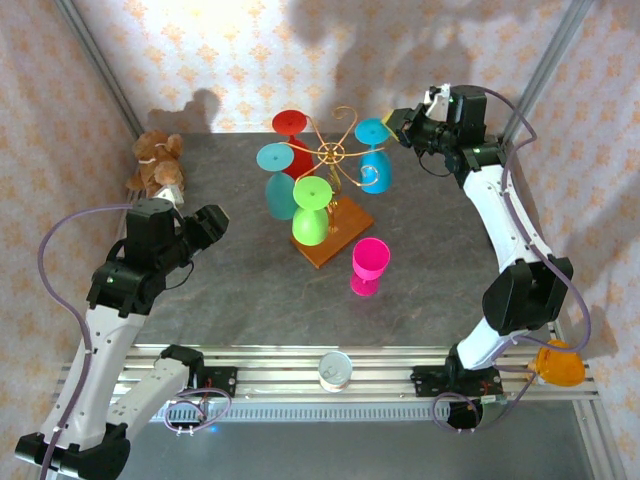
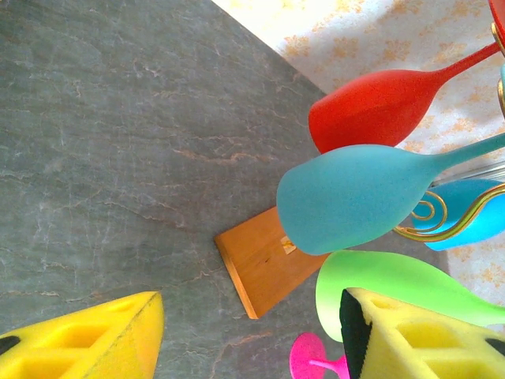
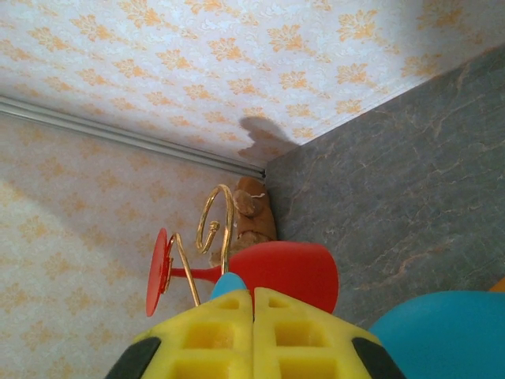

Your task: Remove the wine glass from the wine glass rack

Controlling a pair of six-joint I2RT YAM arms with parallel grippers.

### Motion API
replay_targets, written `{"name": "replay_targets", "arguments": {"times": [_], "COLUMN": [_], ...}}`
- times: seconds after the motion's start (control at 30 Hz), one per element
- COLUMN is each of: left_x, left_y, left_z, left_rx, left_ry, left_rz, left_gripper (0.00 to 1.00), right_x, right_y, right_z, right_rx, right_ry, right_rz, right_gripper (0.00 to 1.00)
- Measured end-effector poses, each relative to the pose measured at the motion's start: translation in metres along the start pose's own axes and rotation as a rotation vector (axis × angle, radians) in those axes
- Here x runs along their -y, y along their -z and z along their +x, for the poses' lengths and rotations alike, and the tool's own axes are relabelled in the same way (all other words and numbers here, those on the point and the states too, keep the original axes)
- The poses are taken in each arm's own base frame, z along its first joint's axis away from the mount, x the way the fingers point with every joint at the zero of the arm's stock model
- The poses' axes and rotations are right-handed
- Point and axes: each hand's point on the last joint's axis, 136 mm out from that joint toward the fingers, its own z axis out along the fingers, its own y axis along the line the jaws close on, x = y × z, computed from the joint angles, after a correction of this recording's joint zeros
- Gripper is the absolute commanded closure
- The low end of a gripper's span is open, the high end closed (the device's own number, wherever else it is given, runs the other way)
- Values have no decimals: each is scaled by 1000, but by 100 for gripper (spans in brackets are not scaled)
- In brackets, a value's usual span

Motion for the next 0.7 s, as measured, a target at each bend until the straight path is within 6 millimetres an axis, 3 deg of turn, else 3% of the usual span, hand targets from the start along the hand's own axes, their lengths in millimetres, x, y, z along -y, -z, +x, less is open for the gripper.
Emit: {"name": "replay_targets", "arguments": {"times": [0.7], "left_x": [0], "left_y": [0], "left_z": [0], "left_rx": [-1], "left_ry": [-11], "left_rz": [-1], "left_gripper": [38], "right_x": [-15], "right_y": [2], "right_z": [-2], "right_rx": [-5], "right_ry": [-98], "right_rz": [-47], "right_gripper": [100]}}
